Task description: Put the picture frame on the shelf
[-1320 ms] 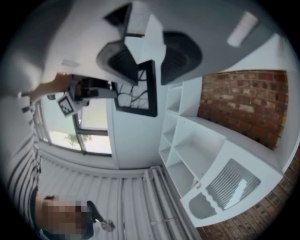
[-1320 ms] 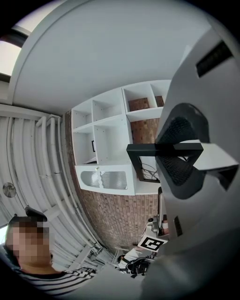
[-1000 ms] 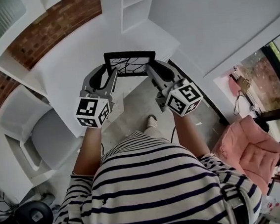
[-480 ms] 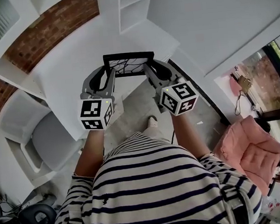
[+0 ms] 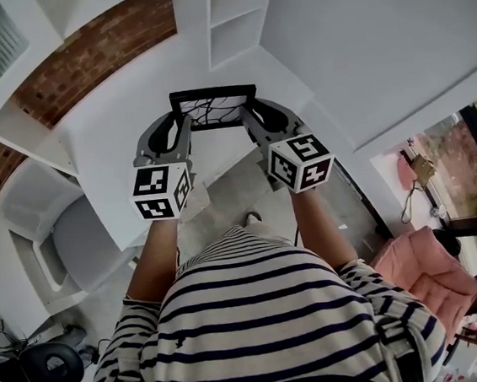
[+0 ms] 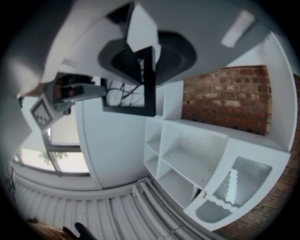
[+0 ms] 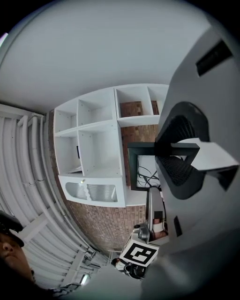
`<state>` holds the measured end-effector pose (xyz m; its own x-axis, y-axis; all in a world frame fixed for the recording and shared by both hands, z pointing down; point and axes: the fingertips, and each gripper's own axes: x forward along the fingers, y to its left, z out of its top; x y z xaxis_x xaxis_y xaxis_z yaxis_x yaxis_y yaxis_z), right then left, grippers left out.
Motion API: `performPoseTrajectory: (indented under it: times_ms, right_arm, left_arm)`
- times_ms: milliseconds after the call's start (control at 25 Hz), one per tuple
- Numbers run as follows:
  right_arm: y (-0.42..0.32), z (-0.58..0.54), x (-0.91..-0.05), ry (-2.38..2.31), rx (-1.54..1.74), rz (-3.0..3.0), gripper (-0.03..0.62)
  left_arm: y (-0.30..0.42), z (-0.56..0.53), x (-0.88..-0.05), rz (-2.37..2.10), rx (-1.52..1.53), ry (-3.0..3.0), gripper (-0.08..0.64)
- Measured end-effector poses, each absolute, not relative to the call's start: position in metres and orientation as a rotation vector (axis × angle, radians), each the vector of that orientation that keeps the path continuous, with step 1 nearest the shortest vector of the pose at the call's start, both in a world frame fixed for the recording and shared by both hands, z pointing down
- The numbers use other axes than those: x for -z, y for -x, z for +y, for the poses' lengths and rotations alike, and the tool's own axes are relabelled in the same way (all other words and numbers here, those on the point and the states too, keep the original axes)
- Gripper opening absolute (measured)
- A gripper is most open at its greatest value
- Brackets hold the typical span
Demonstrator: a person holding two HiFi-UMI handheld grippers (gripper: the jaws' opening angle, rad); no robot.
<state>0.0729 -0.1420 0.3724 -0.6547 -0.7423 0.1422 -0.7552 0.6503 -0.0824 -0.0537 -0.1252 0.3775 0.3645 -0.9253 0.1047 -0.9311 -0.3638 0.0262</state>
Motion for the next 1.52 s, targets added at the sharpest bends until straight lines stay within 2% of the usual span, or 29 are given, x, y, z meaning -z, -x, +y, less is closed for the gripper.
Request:
performPoseTrajectory:
  times_ms: [600,1520]
  right_arm:
    - [-0.079,-0.243,-0.300,-0.941,-0.042,-2.951,0.074]
    - [0.070,-0.391,-0.184,-0.819,0.160,-3.075,0.074]
  left_arm:
    - [0.041,-0.196,-0.309,-2.061,0.004,-2.331,0.101]
    - [0.180,-0.326,-0.193,-2.316,0.063,-2.296,0.101]
